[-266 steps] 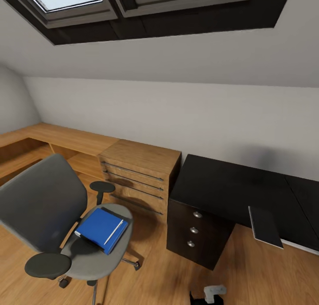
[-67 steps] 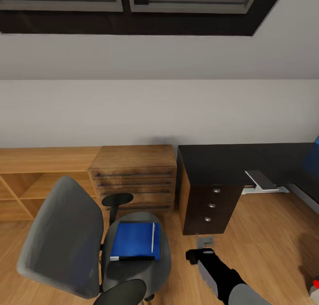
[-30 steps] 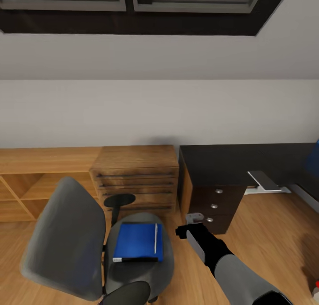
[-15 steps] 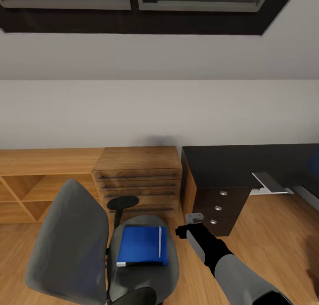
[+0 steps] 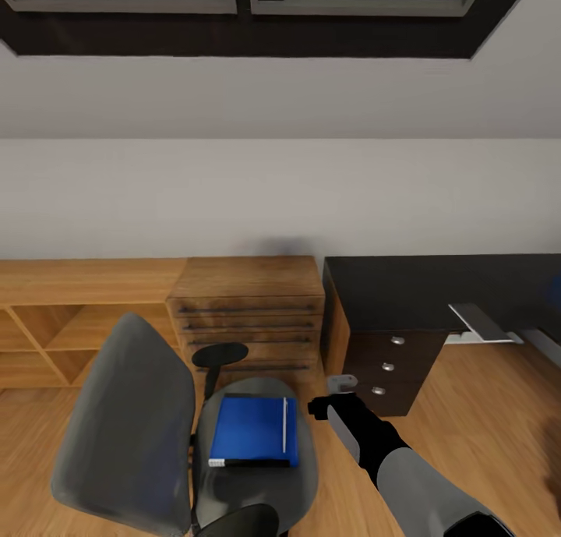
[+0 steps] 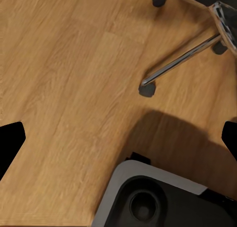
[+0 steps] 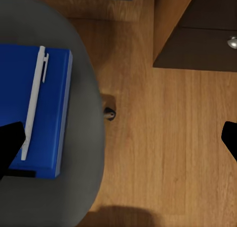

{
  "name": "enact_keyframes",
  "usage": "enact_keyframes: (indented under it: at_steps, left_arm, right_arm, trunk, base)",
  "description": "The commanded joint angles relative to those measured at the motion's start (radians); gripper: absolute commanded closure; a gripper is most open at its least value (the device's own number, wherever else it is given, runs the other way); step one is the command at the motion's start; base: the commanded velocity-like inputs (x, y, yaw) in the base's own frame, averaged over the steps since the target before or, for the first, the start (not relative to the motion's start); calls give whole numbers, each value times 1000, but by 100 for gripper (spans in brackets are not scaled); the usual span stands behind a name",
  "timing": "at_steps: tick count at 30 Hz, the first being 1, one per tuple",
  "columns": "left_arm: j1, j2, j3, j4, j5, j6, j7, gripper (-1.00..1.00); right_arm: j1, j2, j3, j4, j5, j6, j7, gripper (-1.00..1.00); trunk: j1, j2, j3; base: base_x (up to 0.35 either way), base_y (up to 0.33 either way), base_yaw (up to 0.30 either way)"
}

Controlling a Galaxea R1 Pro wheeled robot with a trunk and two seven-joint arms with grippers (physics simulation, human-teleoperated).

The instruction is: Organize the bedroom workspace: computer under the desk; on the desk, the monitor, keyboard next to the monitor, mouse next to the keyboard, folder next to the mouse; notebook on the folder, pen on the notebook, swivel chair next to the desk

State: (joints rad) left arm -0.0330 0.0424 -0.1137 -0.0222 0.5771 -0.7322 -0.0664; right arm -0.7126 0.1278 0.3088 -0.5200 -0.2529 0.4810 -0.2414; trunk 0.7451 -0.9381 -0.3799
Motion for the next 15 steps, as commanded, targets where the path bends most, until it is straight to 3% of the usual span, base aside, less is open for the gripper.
enact_keyframes:
  at_steps: [1,7,15]
  left_arm:
    - [-1,0,-6,1,11,-3,-7,-100]
    - [-1,0,-6,1,11,-3,-7,-100]
    - [-1,0,-6,1,11,-3,-6,-100]
  right_arm:
    - [-1,-1,7,-2,-11,4,-9,-100]
    - [-1,-1,6,-2,-11,4,-9,-100]
    - [-1,-1,5,-2,-11,4,-9,-100]
  trunk:
    - [0,-1,-2]
    - [0,-1,-9]
    - [0,-1,-13]
  base:
    - [0,0,141]
    - [0,0,122]
    - [0,0,27]
